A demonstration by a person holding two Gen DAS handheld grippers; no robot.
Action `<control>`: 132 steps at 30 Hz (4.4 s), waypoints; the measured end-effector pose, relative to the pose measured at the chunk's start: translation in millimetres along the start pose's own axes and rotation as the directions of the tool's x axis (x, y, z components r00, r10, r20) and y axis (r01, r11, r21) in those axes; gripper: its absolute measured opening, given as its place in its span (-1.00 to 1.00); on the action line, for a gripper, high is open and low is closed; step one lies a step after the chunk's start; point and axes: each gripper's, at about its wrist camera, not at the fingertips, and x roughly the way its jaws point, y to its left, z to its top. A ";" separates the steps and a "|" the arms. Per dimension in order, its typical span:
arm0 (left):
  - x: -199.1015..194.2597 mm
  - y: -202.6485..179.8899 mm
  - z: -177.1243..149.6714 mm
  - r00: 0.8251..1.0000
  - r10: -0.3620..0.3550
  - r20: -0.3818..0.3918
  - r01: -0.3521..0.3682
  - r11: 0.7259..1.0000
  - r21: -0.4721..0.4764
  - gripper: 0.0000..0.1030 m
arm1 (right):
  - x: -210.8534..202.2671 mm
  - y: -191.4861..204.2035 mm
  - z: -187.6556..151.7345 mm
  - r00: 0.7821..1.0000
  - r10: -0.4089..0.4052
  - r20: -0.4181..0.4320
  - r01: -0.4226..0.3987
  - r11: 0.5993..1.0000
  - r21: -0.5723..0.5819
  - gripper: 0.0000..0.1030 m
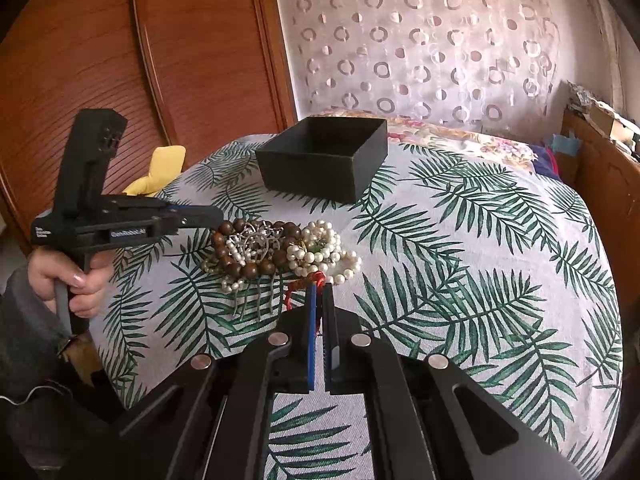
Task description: Organize jewelry
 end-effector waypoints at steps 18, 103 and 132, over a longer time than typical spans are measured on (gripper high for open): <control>-43.7 -12.9 28.8 0.993 -0.014 0.118 0.010 1.000 0.029 -0.93 | -4.0 5.1 9.3 1.000 0.004 0.021 -0.003 1.000 -0.015 -0.94; -3.3 27.0 91.2 0.968 0.188 0.168 -0.189 0.982 -0.007 0.33 | 98.3 -9.1 146.0 0.994 -0.097 0.039 0.100 0.992 -0.071 -0.28; -52.0 24.3 -24.6 0.967 0.219 0.126 -0.214 0.975 -0.055 0.85 | 69.9 1.2 38.0 0.993 0.014 -0.119 -0.017 1.000 -0.021 -0.13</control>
